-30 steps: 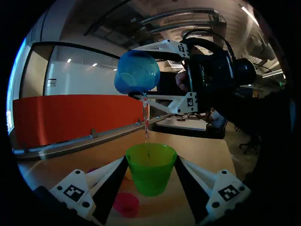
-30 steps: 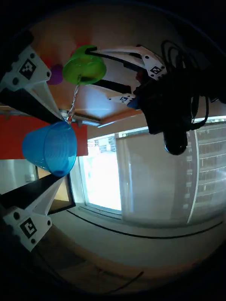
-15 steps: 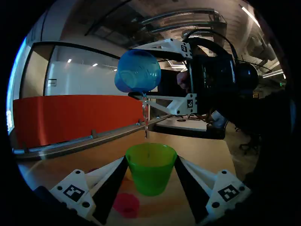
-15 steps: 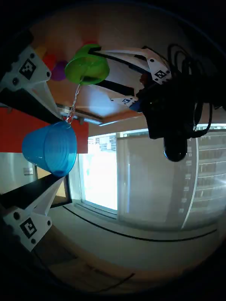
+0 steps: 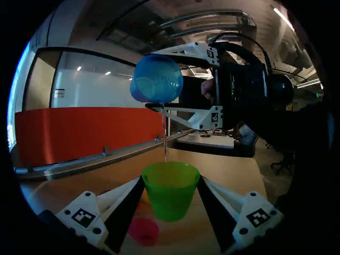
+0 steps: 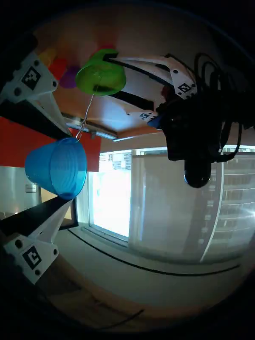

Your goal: Pour water

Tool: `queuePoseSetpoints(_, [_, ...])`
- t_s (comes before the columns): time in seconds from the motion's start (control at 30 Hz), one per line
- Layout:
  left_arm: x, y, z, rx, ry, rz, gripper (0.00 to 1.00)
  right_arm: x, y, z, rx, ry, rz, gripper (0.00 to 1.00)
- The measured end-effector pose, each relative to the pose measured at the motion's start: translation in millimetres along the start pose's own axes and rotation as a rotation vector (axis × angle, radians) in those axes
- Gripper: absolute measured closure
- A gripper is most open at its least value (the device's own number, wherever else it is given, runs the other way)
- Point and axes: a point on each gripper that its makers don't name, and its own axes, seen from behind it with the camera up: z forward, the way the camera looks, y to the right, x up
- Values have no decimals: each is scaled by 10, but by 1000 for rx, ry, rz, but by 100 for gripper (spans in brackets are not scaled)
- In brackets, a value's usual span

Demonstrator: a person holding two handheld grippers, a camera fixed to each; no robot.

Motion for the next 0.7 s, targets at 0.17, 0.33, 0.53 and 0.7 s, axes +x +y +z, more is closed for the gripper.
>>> queuePoseSetpoints(0.17, [1,-10,0,2,4,-3,13,25,14,4,-3,1,-14,8])
queuePoseSetpoints(0.33, [9,-22,-2,5,6,-6,13,49,21,13,-3,3,-23,8])
queuePoseSetpoints(0.53, [17,-31,1,7,7,-6,13,70,20,15,-1,5,-25,8])
queuePoseSetpoints(0.7, [22,-34,8,8,8,-7,13,79,22,15,-3,8,-24,8])
